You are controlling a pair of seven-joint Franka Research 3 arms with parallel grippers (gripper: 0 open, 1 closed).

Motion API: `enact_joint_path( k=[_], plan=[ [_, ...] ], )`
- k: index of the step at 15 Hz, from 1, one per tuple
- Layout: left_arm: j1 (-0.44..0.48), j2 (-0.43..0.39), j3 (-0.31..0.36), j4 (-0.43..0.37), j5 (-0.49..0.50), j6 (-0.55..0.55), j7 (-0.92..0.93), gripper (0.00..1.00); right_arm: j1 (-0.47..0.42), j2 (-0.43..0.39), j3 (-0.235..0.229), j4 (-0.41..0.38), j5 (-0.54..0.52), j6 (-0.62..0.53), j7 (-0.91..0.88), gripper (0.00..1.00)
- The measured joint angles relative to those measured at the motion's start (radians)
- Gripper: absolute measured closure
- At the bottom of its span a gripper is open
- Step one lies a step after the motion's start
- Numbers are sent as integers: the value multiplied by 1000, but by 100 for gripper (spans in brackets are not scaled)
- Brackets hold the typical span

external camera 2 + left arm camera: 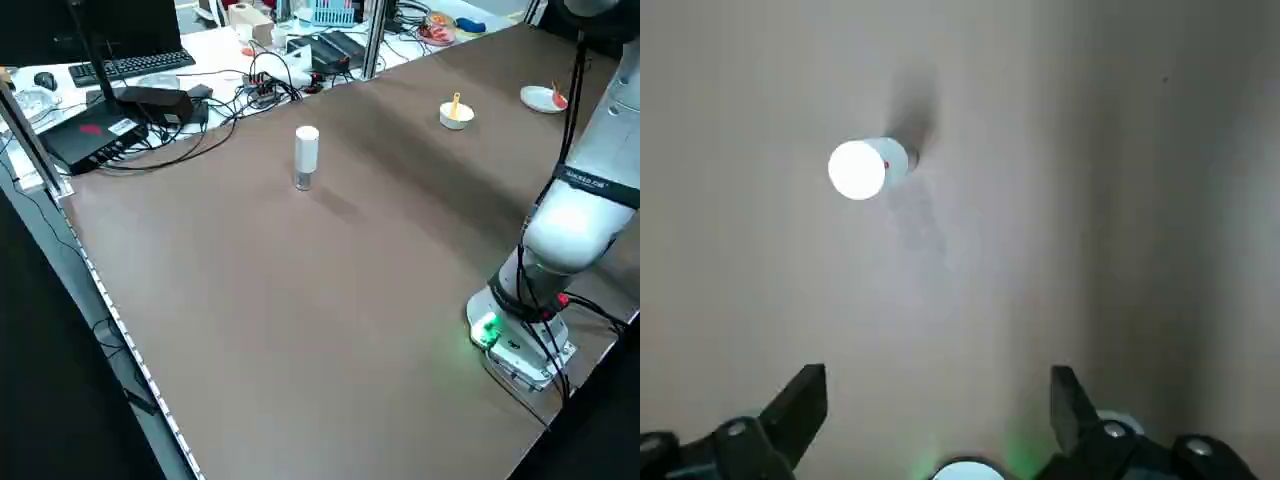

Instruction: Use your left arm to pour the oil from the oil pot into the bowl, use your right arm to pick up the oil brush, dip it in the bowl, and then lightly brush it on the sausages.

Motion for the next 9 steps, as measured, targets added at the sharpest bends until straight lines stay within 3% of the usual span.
enact_joint_path(
  k=[9],
  plan=[
    [1, 19, 0, 0, 0, 35, 8, 1, 0, 0, 0, -1, 0, 0, 0, 0]
  ],
)
